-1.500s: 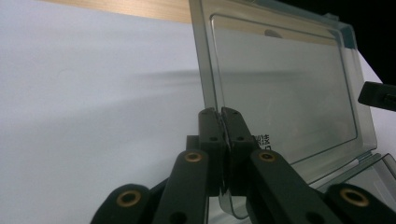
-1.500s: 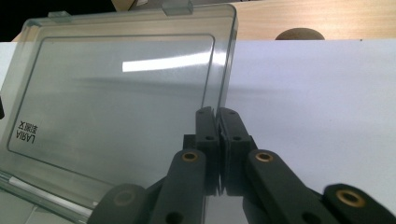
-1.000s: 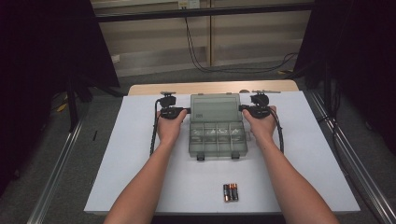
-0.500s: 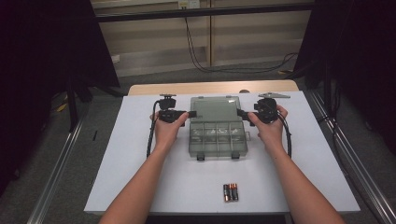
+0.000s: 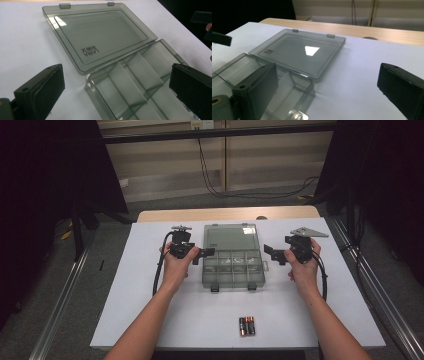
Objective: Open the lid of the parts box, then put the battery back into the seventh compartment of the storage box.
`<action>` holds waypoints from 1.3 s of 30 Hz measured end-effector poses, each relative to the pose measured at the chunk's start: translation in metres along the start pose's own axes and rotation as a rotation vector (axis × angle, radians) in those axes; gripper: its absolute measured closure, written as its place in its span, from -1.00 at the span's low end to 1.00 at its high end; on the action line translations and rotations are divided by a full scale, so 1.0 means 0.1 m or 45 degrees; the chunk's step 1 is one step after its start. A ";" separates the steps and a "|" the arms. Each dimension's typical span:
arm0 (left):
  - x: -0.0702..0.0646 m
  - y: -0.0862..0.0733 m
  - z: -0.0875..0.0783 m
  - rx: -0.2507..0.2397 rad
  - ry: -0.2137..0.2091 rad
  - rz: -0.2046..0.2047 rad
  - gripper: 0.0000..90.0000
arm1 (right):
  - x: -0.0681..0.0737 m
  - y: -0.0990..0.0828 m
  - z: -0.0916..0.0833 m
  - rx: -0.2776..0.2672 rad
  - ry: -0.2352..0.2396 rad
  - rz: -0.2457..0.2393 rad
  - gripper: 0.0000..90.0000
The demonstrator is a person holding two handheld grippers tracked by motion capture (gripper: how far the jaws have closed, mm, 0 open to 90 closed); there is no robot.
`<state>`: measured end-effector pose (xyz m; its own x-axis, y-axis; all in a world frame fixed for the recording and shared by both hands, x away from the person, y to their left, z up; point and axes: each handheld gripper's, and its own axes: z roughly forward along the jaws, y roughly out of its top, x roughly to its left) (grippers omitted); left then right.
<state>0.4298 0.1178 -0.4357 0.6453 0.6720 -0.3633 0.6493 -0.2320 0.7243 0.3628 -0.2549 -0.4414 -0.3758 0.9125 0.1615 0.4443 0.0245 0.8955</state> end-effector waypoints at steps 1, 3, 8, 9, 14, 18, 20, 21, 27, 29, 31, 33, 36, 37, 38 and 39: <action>-0.01 -0.01 -0.01 0.005 -0.002 0.004 -1.00 | -0.01 -0.01 -0.04 -0.009 0.006 0.002 -0.94; -0.04 -0.03 -0.03 -0.002 -0.014 0.009 -1.00 | -0.03 -0.04 -0.12 -0.022 0.005 -0.003 -0.95; -0.14 -0.07 -0.09 0.009 -0.027 0.048 -1.00 | -0.03 -0.13 -0.28 -0.021 -0.025 -0.020 -0.95; -0.17 -0.08 -0.10 0.006 -0.026 0.051 -1.00 | -0.03 -0.15 -0.31 -0.025 -0.027 -0.034 -0.95; -0.25 -0.10 -0.15 0.016 -0.044 0.087 -1.00 | -0.04 -0.25 -0.45 -0.043 -0.044 -0.054 -0.95; -0.33 -0.14 -0.19 0.021 -0.068 0.099 -1.00 | -0.06 -0.36 -0.64 -0.066 -0.061 -0.068 -0.95; -0.36 -0.16 -0.20 0.019 -0.071 0.099 -1.00 | -0.07 -0.39 -0.72 -0.077 -0.073 -0.080 -0.95; -0.36 -0.17 -0.21 0.026 -0.074 0.110 -1.00 | -0.08 -0.41 -0.75 -0.077 -0.082 -0.088 -0.95; -0.42 -0.22 -0.25 0.027 -0.085 0.117 -1.00 | -0.12 -0.54 -0.96 -0.080 -0.110 -0.092 -0.95; -0.44 -0.23 -0.27 0.024 -0.089 0.116 -1.00 | -0.15 -0.59 -1.01 -0.085 -0.121 -0.095 -0.95; -0.46 -0.24 -0.28 0.038 -0.083 0.129 -1.00 | -0.16 -0.63 -1.07 -0.088 -0.130 -0.085 -0.94; -0.48 -0.25 -0.28 0.034 -0.091 0.125 -1.00 | -0.18 -0.67 -1.13 -0.095 -0.136 -0.081 -0.94; -0.51 -0.26 -0.29 0.041 -0.093 0.127 -1.00 | -0.18 -0.71 -1.20 -0.101 -0.146 -0.083 -0.94; -0.52 -0.27 -0.29 0.048 -0.091 0.138 -1.00 | -0.17 -0.72 -1.22 -0.104 -0.148 -0.080 -0.94; -0.53 -0.27 -0.29 0.042 -0.097 0.132 -1.00 | -0.18 -0.74 -1.24 -0.107 -0.150 -0.089 -0.94; -0.54 -0.28 -0.30 0.047 -0.095 0.137 -1.00 | -0.17 -0.75 -1.26 -0.109 -0.154 -0.090 -0.94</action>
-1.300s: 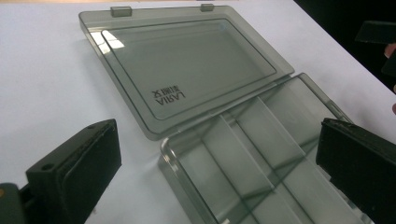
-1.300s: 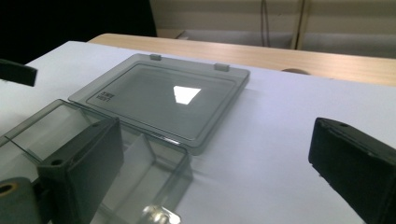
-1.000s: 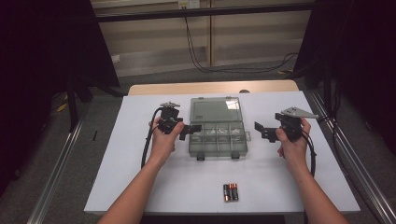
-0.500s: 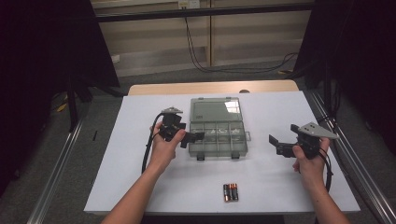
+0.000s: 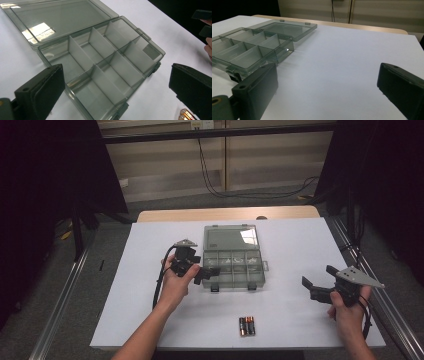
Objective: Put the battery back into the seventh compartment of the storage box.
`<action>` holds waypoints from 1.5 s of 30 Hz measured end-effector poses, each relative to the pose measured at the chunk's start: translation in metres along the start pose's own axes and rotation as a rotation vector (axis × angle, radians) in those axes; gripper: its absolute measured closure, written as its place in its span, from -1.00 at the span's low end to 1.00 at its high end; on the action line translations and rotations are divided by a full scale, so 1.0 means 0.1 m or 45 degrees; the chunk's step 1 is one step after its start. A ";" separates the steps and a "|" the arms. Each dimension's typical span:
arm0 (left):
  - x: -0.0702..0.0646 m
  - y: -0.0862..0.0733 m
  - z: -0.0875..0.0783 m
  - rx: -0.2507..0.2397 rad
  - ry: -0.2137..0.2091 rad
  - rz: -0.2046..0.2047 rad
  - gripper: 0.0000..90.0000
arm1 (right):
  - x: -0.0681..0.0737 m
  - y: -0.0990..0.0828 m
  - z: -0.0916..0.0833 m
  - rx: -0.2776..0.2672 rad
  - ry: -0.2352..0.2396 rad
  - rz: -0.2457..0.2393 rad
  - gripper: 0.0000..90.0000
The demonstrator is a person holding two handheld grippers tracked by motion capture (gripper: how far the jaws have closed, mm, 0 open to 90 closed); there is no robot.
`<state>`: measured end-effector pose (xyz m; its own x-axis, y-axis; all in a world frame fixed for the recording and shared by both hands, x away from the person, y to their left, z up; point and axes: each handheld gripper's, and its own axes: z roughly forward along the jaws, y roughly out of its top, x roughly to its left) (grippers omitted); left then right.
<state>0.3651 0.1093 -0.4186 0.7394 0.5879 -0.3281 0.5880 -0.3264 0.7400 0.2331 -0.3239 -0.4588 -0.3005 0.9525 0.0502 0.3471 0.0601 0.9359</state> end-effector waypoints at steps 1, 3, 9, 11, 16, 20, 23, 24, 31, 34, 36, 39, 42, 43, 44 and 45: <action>-0.01 -0.01 0.00 -0.008 -0.008 -0.005 -1.00 | 0.01 -0.01 -0.02 0.003 0.000 0.007 -0.94; -0.03 -0.02 -0.01 -0.007 -0.001 -0.006 -0.99 | 0.00 -0.03 -0.07 -0.009 -0.007 -0.002 -0.94; -0.09 -0.05 -0.03 0.002 -0.015 0.006 -0.99 | -0.03 -0.10 -0.19 -0.024 -0.010 -0.008 -0.95; -0.11 -0.06 -0.04 0.004 -0.018 0.007 -0.98 | -0.06 -0.13 -0.21 -0.025 -0.021 0.000 -0.95; -0.18 -0.06 -0.06 0.014 -0.029 0.013 -0.97 | -0.09 -0.16 -0.27 -0.031 -0.023 0.018 -0.95; -0.25 -0.07 -0.08 0.021 -0.044 0.035 -0.97 | -0.11 -0.17 -0.32 -0.056 -0.018 0.018 -0.95; -0.30 -0.09 -0.08 0.021 -0.047 0.041 -0.96 | -0.11 -0.19 -0.33 -0.069 -0.011 0.009 -0.95; -0.31 -0.10 -0.08 0.020 -0.054 0.037 -0.96 | -0.11 -0.20 -0.33 -0.074 -0.008 0.011 -0.95; -0.38 -0.16 -0.10 0.035 -0.058 0.048 -0.96 | -0.09 -0.21 -0.32 -0.086 0.002 -0.008 -0.94; -0.40 -0.18 -0.11 0.049 -0.061 0.050 -0.95 | -0.08 -0.22 -0.30 -0.084 0.001 -0.017 -0.94; -0.42 -0.19 -0.12 0.044 -0.070 0.046 -0.95 | -0.07 -0.22 -0.29 -0.081 0.002 -0.029 -0.94; -0.44 -0.21 -0.12 0.053 -0.070 0.053 -0.95 | -0.05 -0.23 -0.29 -0.085 0.006 -0.045 -0.94; -0.48 -0.24 -0.11 0.065 -0.074 0.060 -0.92 | -0.05 -0.23 -0.29 -0.086 0.011 -0.035 -0.94; -0.48 -0.24 -0.11 0.065 -0.074 0.060 -0.91 | -0.05 -0.24 -0.29 -0.087 0.014 -0.037 -0.94; -0.50 -0.26 -0.09 0.057 -0.077 0.055 -0.91 | -0.05 -0.24 -0.29 -0.092 0.018 -0.040 -0.94; -0.50 -0.26 -0.09 0.070 -0.079 0.055 -0.91 | -0.06 -0.24 -0.29 -0.095 0.020 -0.048 -0.94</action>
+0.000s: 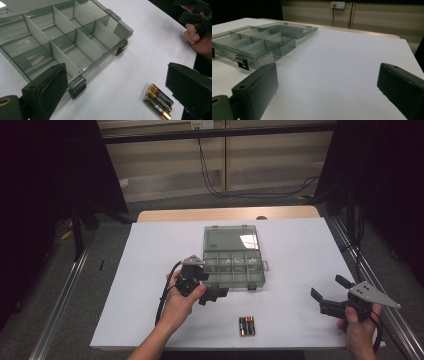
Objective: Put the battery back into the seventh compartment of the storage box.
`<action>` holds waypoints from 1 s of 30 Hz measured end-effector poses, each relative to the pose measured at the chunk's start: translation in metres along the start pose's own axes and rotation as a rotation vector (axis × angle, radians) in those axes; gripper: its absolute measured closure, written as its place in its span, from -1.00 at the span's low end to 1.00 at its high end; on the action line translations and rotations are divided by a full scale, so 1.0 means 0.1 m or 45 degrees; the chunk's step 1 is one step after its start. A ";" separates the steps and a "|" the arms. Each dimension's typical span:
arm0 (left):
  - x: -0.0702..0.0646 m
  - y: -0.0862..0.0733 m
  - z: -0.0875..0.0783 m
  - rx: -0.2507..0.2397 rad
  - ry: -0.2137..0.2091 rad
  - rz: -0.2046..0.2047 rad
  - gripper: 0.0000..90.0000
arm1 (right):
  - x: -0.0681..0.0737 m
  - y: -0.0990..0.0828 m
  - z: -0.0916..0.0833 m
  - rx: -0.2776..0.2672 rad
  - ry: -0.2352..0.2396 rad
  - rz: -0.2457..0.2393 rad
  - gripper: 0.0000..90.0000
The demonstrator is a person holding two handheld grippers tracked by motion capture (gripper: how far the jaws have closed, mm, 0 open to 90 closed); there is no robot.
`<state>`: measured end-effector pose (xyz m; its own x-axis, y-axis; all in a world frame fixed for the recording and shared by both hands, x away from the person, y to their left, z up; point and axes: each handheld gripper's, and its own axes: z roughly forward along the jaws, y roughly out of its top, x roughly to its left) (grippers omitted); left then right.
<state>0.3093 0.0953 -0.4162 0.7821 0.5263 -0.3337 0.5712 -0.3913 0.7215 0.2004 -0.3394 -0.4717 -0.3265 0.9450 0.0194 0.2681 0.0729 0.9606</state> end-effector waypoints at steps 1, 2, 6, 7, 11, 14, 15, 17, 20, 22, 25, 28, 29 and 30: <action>-0.01 0.00 0.00 0.003 -0.001 0.002 -0.90 | 0.01 0.00 0.00 -0.001 -0.004 0.005 -0.94; -0.02 -0.01 0.01 0.008 -0.003 0.004 -0.90 | 0.01 0.00 0.00 0.000 -0.003 0.010 -0.94; -0.06 -0.03 0.01 0.012 -0.011 0.017 -0.89 | 0.01 0.00 0.00 -0.003 -0.003 0.006 -0.94; -0.08 -0.03 0.01 0.018 -0.008 0.016 -0.89 | 0.01 -0.01 0.00 -0.002 -0.002 0.009 -0.94; -0.14 -0.07 0.03 0.033 -0.018 0.037 -0.89 | 0.01 -0.01 0.00 -0.005 -0.001 0.007 -0.94; -0.16 -0.09 0.05 0.024 -0.024 0.038 -0.86 | 0.01 -0.01 0.00 -0.006 -0.001 0.004 -0.94; -0.18 -0.11 0.06 0.037 -0.022 0.043 -0.86 | 0.01 -0.01 0.00 -0.008 -0.001 -0.002 -0.94; -0.19 -0.11 0.06 0.047 -0.021 0.051 -0.85 | 0.01 -0.01 0.00 -0.007 0.000 0.003 -0.94; -0.22 -0.13 0.09 0.044 -0.044 0.050 -0.84 | 0.01 -0.01 0.00 0.000 0.006 0.013 -0.94; -0.26 -0.15 0.10 0.058 -0.036 0.061 -0.83 | 0.01 -0.01 0.00 -0.001 0.006 0.010 -0.94; -0.29 -0.17 0.12 0.067 -0.042 0.072 -0.83 | 0.01 -0.01 0.00 -0.008 0.000 0.000 -0.94; -0.31 -0.19 0.14 0.067 -0.057 0.071 -0.82 | 0.01 -0.01 0.00 -0.006 0.002 0.000 -0.94; -0.31 -0.19 0.14 0.067 -0.057 0.071 -0.82 | 0.01 -0.02 0.01 -0.008 0.001 0.000 -0.94; -0.33 -0.20 0.16 0.071 -0.059 0.071 -0.81 | 0.01 -0.02 0.00 -0.007 0.000 0.001 -0.94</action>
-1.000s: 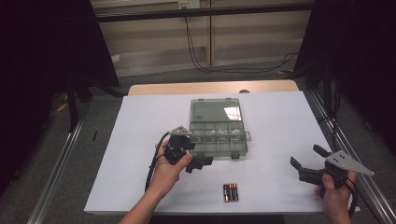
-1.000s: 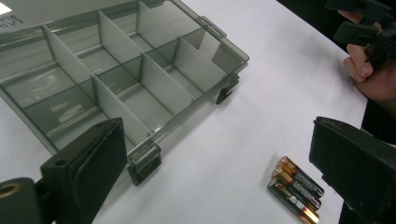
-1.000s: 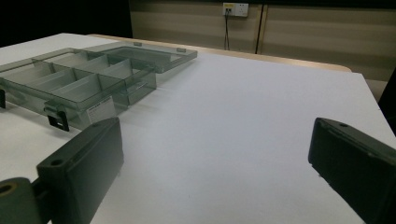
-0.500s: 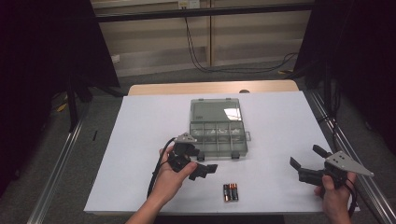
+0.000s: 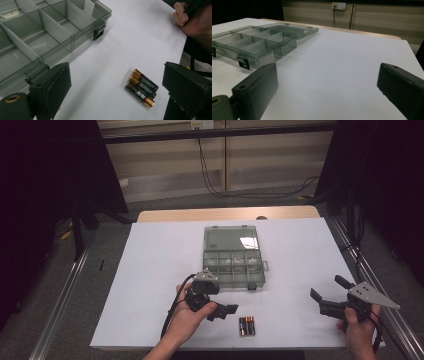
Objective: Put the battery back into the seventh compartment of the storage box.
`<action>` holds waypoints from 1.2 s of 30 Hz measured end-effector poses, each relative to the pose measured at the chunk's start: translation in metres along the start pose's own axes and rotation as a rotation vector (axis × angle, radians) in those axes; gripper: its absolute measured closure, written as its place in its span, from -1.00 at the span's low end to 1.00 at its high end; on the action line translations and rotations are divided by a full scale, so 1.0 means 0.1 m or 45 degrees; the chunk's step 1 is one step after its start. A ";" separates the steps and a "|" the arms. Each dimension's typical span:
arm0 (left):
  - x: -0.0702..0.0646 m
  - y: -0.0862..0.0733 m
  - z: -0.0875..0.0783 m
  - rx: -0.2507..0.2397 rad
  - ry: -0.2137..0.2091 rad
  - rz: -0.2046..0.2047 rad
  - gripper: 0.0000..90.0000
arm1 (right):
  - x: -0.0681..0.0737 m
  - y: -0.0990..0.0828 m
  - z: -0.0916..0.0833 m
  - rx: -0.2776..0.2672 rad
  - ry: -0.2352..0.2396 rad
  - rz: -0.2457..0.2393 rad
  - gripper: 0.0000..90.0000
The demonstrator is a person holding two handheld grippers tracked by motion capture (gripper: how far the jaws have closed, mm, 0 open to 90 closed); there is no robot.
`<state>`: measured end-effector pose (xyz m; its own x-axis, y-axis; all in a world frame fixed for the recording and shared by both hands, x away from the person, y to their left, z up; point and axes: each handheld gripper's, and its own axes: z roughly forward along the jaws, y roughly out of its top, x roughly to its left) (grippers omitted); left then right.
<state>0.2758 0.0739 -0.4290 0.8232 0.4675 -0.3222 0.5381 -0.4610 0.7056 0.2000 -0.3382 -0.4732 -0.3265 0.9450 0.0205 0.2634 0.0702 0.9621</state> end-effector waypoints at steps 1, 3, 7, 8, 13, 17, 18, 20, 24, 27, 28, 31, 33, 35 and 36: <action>0.00 0.00 0.00 0.000 0.000 0.000 -0.81 | 0.00 0.00 0.00 0.000 0.000 0.000 -0.94; -0.02 -0.01 0.01 0.012 0.006 0.007 -0.80 | 0.00 0.00 0.00 0.000 -0.001 0.000 -0.94; -0.06 -0.04 0.06 0.020 -0.015 0.017 -0.79 | 0.00 0.00 0.00 0.003 -0.002 -0.003 -0.94; -0.07 -0.04 0.07 0.024 -0.014 0.019 -0.79 | 0.00 0.00 0.00 0.004 -0.003 0.000 -0.94; -0.12 -0.07 0.12 0.042 -0.004 0.021 -0.75 | 0.00 0.00 0.00 0.003 -0.006 -0.003 -0.94; -0.15 -0.09 0.15 0.052 0.002 0.030 -0.69 | 0.00 0.00 0.00 0.006 -0.005 0.002 -0.94; -0.17 -0.10 0.18 0.059 -0.002 0.028 -0.69 | 0.00 0.00 0.00 0.006 -0.007 0.003 -0.94; -0.17 -0.11 0.19 0.065 -0.013 0.028 -0.68 | 0.00 0.00 0.00 0.004 -0.008 -0.001 -0.94; -0.21 -0.13 0.22 0.078 -0.019 0.030 -0.65 | 0.00 0.00 0.00 0.005 -0.009 0.000 -0.94; -0.25 -0.16 0.25 0.090 -0.016 0.034 -0.63 | 0.00 0.00 0.01 0.004 -0.009 -0.002 -0.94; -0.26 -0.17 0.26 0.092 -0.023 0.036 -0.62 | 0.00 0.00 0.01 0.004 -0.009 -0.002 -0.94; -0.29 -0.19 0.28 0.111 -0.012 0.039 -0.61 | 0.00 0.00 0.01 0.005 -0.011 -0.002 -0.94; -0.32 -0.21 0.28 0.115 -0.001 0.041 -0.60 | 0.00 0.00 0.01 0.005 -0.012 -0.002 -0.94; -0.34 -0.21 0.30 0.110 -0.005 0.043 -0.57 | 0.00 0.00 0.01 0.005 -0.013 -0.002 -0.94; -0.36 -0.22 0.31 0.118 0.016 0.041 -0.56 | 0.00 0.00 0.01 0.007 -0.013 -0.001 -0.93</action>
<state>0.2396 0.0439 -0.4526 0.8384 0.4605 -0.2915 0.5260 -0.5438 0.6539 0.2005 -0.3377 -0.4738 -0.3171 0.9482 0.0171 0.2682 0.0724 0.9607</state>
